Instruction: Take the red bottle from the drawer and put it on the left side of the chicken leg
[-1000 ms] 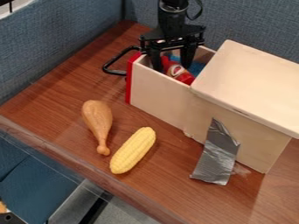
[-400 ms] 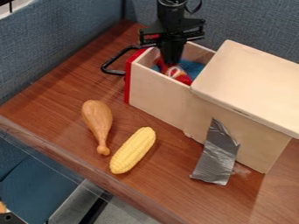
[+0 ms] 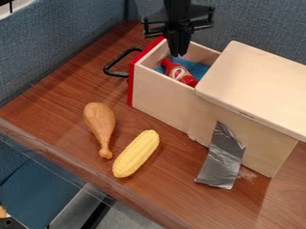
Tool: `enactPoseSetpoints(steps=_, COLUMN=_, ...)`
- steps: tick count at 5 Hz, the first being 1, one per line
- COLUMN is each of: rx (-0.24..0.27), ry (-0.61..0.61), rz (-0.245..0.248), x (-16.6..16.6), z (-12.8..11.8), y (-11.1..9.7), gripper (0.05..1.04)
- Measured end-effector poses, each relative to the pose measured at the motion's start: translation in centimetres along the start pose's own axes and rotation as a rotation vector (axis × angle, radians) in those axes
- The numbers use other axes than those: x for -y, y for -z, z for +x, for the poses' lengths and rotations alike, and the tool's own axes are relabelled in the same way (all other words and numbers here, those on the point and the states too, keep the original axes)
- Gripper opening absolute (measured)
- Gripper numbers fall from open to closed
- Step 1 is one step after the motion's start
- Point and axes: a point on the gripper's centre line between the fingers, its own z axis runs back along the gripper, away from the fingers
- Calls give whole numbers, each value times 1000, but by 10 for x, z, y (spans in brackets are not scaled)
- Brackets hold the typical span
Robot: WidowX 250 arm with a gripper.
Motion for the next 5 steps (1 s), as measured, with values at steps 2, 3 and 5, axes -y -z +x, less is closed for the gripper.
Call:
enactPoseSetpoints(steps=2, rx=-43, ry=-71, rz=3, x=0, z=-6, y=6, gripper=761)
enactPoseSetpoints(steps=3, rx=-82, ry=-107, rz=36, x=-5, z=-11, y=21, gripper=997)
enactPoseSetpoints(steps=5, rx=-138, ry=-121, rz=84, x=-12, z=-19, y=43, gripper=983)
